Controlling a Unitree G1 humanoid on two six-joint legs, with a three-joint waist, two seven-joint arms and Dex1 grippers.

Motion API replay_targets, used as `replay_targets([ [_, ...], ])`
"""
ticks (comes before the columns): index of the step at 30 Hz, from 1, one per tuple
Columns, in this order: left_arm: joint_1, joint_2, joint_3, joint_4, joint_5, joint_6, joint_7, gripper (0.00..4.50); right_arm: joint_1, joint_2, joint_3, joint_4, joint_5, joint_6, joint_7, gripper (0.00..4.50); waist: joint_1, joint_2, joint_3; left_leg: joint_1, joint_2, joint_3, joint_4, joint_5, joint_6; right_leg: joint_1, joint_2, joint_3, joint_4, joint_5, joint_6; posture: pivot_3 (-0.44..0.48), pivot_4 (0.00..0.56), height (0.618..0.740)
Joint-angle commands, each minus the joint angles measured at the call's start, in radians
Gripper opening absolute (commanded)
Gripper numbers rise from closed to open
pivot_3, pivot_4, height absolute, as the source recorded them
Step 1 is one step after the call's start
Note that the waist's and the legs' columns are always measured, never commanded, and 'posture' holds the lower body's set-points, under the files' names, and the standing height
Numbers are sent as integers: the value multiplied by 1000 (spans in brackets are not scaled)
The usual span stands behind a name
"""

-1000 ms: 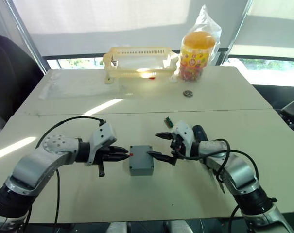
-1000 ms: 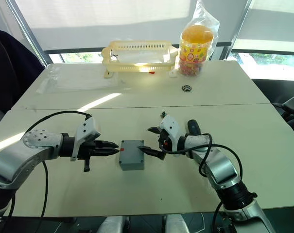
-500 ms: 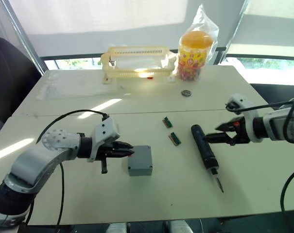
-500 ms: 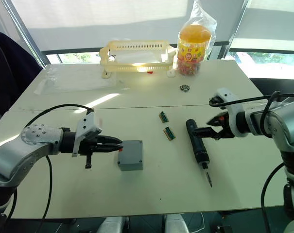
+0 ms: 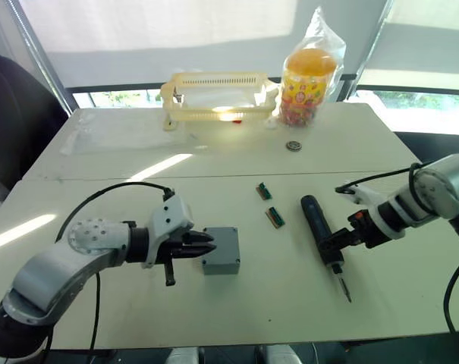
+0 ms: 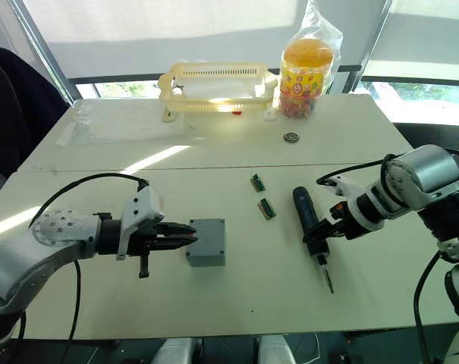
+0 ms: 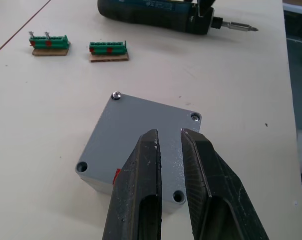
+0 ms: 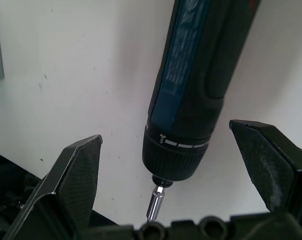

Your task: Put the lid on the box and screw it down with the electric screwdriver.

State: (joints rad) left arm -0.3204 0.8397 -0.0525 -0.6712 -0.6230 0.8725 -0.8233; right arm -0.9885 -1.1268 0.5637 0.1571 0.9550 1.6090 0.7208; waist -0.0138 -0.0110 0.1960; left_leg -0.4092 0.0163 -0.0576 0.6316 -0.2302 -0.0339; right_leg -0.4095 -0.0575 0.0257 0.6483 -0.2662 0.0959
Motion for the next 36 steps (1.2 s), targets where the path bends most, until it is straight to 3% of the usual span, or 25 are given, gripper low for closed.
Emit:
replay_targets([
  [1, 1, -9, 27, -37, -17, 6, 28, 667, -27, 19, 28, 3, 58, 5, -72, 4484, 0, 0, 0, 0, 0, 0, 0, 0, 0, 0, 0, 0, 0, 0, 0, 0, 150, 740],
  [7, -9, -17, 15, -29, -15, 10, 44, 667, -16, 74, 61, 33, 67, 5, -176, 4484, -3, -1, -1, 0, 0, -1, 0, 0, 0, 0, 1, 0, 0, 0, 0, 0, 150, 740],
  [10, -18, -24, 7, -23, -18, 11, 48, 667, -3, 113, 59, 59, 35, 5, -236, 3652, -5, -7, -4, 1, 0, -1, 0, 0, 0, 1, 1, 0, 0, 0, 0, 0, 150, 740],
  [14, -27, -52, -29, -13, -7, 5, 59, 667, 43, 118, 39, 54, 53, 5, -292, 1856, -4, -12, -7, 2, 1, -1, 1, 0, 0, 2, 1, 0, 0, -2, -3, 0, 150, 740],
  [19, -62, -30, -24, 62, 8, -29, 3, 667, 114, 117, -65, 32, 143, 5, -417, 1789, 1, -18, -11, 2, 1, -2, 1, 0, 0, 3, 1, -1, 0, -2, -3, 0, 150, 740],
  [21, -66, -16, -20, 93, 27, -54, -15, 667, 131, 142, -165, 52, 153, 5, -495, 1789, -1, -20, -13, 2, 1, -2, 1, 0, 0, 4, 2, -1, -1, -2, -3, 0, 150, 740],
  [25, -78, 13, 4, 152, 39, -81, -46, 667, 194, 210, -478, 66, 292, 5, -774, 1789, -10, -22, -14, 3, 1, -1, 1, 0, 0, 4, 2, 0, -1, -1, -4, 0, 150, 740],
  [27, -85, 26, 13, 166, 10, -67, -79, 667, 281, 271, -671, -10, 437, -28, -1014, 1789, -4, -21, -13, 2, 1, 0, 1, 0, 0, 3, 2, 1, 0, -1, -4, 0, 150, 740],
  [28, -83, 38, 23, 182, 2, -71, -104, 667, 321, 294, -708, -46, 558, -87, -1158, 1789, -2, -19, -12, 1, 1, -1, 0, 0, 0, 2, 2, 1, 0, -1, -2, 0, 150, 740],
  [32, -108, 69, -4, 261, 30, -101, -182, 667, 464, 312, -711, -285, 967, -419, -1634, 1789, 0, -9, -6, -1, 1, -1, -1, 0, 0, -1, 2, 1, 1, 0, 0, 0, 150, 740],
  [34, -125, 71, -19, 292, 41, -115, -211, 667, 484, 330, -705, -374, 1014, -519, -1749, 1789, -2, -4, -3, -1, 1, 0, -1, 0, 0, -1, 1, 1, 1, 0, 0, 0, 150, 740],
  [36, -147, 54, -37, 314, 57, -129, -221, 667, 455, 312, -704, -447, 898, -563, -1751, 1789, -4, -4, -3, -1, 1, 0, -1, 0, 0, -1, 1, 1, 1, 0, 0, 0, 150, 740],
])
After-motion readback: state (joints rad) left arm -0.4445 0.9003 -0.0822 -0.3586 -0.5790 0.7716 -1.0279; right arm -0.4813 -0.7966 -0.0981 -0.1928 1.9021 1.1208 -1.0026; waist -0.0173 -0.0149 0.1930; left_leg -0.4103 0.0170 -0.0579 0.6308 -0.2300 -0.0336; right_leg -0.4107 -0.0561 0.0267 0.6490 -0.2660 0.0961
